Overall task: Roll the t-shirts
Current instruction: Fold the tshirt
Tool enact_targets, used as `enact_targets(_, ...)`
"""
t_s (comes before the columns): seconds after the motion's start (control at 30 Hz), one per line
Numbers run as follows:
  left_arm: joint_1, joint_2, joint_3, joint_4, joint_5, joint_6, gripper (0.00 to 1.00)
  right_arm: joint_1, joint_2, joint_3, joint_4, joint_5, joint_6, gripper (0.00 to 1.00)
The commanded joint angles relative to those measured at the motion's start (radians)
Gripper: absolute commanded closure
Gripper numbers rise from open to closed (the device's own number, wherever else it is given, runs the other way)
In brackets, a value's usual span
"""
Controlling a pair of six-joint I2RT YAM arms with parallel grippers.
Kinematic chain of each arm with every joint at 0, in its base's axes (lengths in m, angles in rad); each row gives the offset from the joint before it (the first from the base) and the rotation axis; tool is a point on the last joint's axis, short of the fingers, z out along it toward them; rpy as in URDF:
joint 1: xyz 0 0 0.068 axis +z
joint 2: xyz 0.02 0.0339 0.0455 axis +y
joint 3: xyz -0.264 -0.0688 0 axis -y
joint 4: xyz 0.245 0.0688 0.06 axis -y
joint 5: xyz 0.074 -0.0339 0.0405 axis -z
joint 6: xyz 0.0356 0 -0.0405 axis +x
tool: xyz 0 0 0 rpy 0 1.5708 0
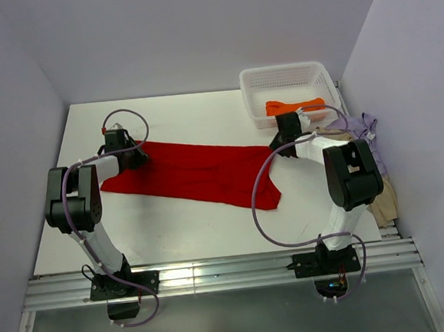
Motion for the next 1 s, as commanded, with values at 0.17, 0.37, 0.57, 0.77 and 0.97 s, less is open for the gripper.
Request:
enact_targets(0.17, 0.0, 0.009, -0.001, -0.087, -0.035, 0.02, 0.66, 0.005, 0.04, 0.086, -0.13, 0.082, 0.005, 0.87)
enact_targets(0.37, 0.0, -0.001, -0.011, -0.077, -0.035, 0.02, 0.66, 0.011, -0.003, 0.083, -0.171, 0.102, 0.002, 0.71)
enact_targets(0.57, 0.0, -0.024, -0.031, -0.058, -0.02, 0.022, 0.65, 0.014, -0.17, 0.028, -0.183, 0.113, -0.034, 0.59)
enact_targets(0.77, 0.0, -0.086, -0.072, -0.002, 0.042, -0.004, 0.64, 0.083, -0.309, -0.003, -0.226, 0.078, -0.095, 0.66)
enact_targets(0.97, 0.0, -0.173, -0.017, -0.096, 0.014, -0.018, 0.63, 0.258, -0.42, -0.108, -0.194, 0.063, -0.061, 0.89)
